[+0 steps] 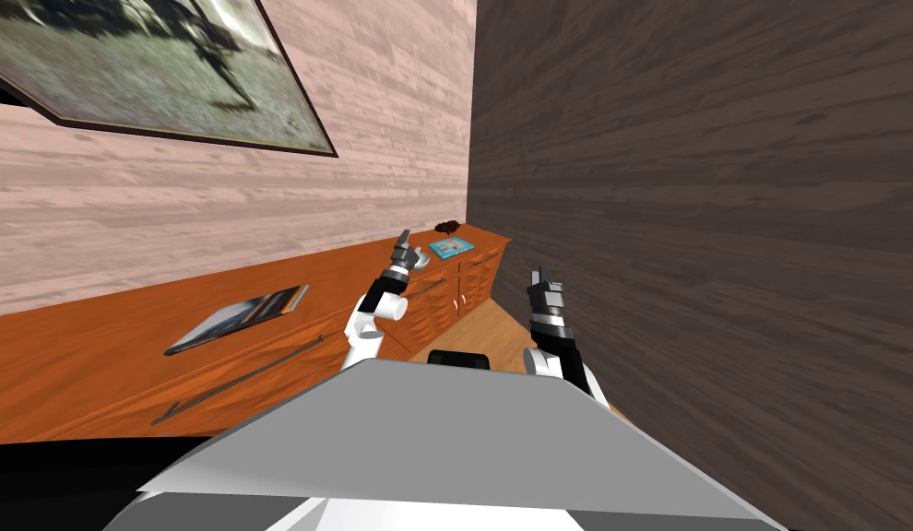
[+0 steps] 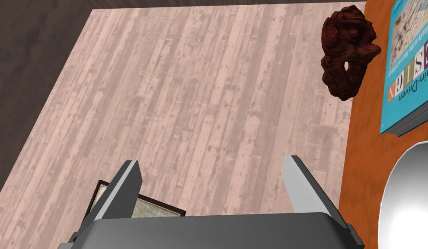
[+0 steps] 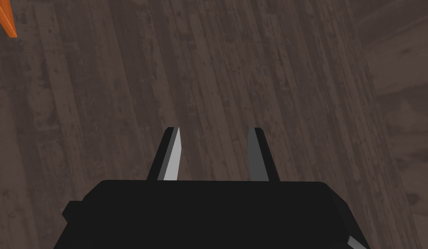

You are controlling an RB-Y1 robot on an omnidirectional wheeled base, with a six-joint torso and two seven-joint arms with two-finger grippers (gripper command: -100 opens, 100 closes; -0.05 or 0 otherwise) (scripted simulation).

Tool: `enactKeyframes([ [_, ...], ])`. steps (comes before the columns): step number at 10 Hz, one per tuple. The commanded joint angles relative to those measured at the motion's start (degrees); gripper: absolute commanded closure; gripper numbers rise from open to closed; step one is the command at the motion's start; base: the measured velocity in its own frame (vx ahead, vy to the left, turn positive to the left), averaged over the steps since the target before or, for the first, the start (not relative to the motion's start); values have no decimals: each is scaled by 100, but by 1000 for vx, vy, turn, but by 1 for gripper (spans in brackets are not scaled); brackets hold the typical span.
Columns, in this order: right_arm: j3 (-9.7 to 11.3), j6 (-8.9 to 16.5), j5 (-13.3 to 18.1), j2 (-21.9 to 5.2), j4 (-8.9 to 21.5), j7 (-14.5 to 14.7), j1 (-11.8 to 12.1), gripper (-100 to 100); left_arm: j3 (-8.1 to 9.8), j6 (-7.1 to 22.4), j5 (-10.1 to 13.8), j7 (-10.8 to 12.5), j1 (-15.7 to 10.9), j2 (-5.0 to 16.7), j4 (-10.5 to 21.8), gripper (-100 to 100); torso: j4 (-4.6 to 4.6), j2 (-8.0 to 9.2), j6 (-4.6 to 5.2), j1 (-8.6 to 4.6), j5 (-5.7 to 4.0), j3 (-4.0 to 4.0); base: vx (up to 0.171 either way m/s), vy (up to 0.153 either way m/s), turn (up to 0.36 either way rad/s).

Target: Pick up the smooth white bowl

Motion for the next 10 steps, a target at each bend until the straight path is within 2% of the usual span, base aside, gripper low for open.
enactKeyframes([
  [1,0,0,0,0,0,0,0,0,11,286,65,84,-266,43,103,-100,0,0,0,0,0,0,-15,11,12],
  [3,0,0,0,0,0,0,0,0,11,576,65,84,-266,43,103,-100,0,2,0,1,0,1,-11,9,-1],
  [4,0,0,0,0,0,0,0,0,20,750,127,164,-540,76,225,-100,0,1,0,0,0,1,-18,11,8],
  [6,0,0,0,0,0,0,0,0,20,1066,127,164,-540,76,225,-100,1,3,0,2,0,2,-10,11,-1],
  [7,0,0,0,0,0,0,0,0,29,1218,190,245,-812,105,351,-100,0,1,0,1,0,0,-18,11,4],
  [9,0,0,0,0,0,0,0,0,29,1512,190,245,-817,105,351,-100,1,4,0,2,0,2,-14,10,-1],
  [10,0,0,0,0,0,0,0,0,29,1566,190,245,-817,105,351,-100,0,2,0,0,0,1,0,0,0],
])
